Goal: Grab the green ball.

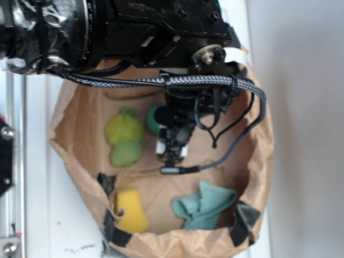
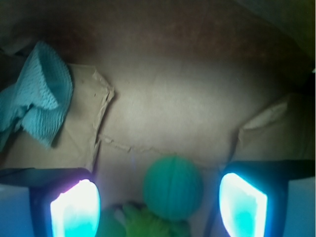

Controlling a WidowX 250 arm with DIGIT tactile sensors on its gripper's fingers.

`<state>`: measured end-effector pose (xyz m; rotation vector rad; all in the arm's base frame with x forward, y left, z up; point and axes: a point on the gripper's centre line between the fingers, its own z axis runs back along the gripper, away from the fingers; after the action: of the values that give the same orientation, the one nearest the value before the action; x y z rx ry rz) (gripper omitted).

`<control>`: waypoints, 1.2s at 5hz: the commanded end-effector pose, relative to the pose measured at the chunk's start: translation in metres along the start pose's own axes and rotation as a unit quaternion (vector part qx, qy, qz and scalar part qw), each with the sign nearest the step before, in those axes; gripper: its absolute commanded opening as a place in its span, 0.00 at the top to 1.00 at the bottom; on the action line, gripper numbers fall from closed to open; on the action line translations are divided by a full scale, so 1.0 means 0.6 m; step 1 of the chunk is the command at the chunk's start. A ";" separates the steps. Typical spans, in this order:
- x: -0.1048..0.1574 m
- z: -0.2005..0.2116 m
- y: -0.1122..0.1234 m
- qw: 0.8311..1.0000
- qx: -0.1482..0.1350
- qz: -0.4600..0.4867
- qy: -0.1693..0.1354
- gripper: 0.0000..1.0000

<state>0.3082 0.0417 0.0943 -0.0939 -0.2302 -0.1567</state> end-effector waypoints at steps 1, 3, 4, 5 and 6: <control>-0.003 -0.029 0.007 0.999 0.006 -0.037 0.007 0.00; -0.010 -0.084 -0.002 0.998 0.001 -0.036 0.048 0.00; -0.010 -0.091 -0.002 0.998 0.008 -0.024 0.055 1.00; -0.008 -0.085 -0.005 0.998 0.015 -0.042 0.050 1.00; -0.005 -0.069 -0.006 0.998 0.016 -0.051 0.038 1.00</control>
<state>0.3072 0.0399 0.0333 -0.0644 -0.0995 -0.2221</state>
